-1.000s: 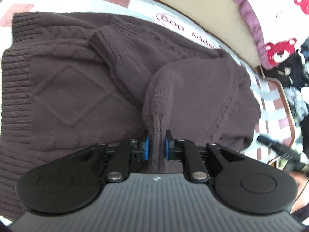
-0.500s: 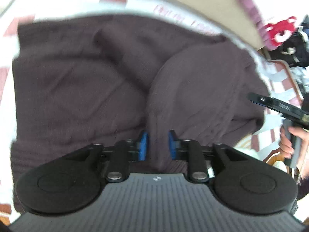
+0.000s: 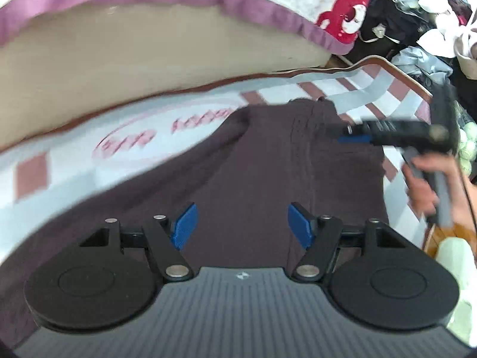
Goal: Fold clothes
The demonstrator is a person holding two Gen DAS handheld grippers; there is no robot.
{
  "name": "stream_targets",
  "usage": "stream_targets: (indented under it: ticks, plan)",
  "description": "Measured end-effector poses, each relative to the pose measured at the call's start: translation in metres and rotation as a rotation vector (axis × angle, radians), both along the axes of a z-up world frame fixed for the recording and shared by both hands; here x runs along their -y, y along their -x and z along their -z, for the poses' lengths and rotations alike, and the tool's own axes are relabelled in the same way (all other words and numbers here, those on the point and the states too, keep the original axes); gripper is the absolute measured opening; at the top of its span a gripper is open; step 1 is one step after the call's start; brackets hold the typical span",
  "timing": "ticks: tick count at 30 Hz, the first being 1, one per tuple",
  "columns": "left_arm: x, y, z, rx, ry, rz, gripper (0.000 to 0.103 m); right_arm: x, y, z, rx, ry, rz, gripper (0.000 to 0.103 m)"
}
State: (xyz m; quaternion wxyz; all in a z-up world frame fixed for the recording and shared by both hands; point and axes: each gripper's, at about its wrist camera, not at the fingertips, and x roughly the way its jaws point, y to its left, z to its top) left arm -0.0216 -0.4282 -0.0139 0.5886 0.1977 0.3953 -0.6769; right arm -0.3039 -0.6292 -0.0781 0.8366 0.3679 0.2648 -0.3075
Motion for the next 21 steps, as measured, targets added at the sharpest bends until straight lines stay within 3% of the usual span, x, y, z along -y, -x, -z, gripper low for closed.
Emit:
stream_targets:
  ticks: [3,7,12,14,16,17,18,19,21]
  plan:
    - [0.049,-0.004,0.021,-0.049,0.009,-0.007,0.067,0.009,0.008,-0.003,-0.049,-0.006,-0.030,0.054]
    - [0.115,0.003,0.052,-0.068,-0.061,-0.076,0.068,0.030,0.039,-0.004,-0.057,-0.006,0.017,0.055]
    - [0.149,0.016,0.093,-0.116,-0.084,-0.069,0.075,0.059,0.067,0.012,0.007,-0.093,0.066,0.055]
    - [0.149,0.019,0.096,-0.112,-0.029,-0.097,0.079,0.067,0.069,0.020,0.034,-0.140,0.076,0.055]
    - [0.150,0.019,0.097,-0.189,-0.044,-0.080,0.075,0.072,0.068,0.026,0.069,-0.191,0.084,0.055]
    - [0.150,0.020,0.098,-0.224,-0.056,-0.057,0.060,0.073,0.066,0.028,0.078,-0.209,0.086,0.055]
    - [0.150,0.021,0.098,-0.251,-0.069,-0.030,0.027,0.074,0.064,0.029,0.081,-0.219,0.081,0.055]
    - [0.149,0.023,0.098,-0.274,-0.078,-0.006,0.013,0.075,0.061,0.030,0.081,-0.225,0.071,0.055]
    - [0.142,0.027,0.098,-0.330,-0.082,0.033,0.012,0.076,0.055,0.031,0.086,-0.235,0.059,0.055]
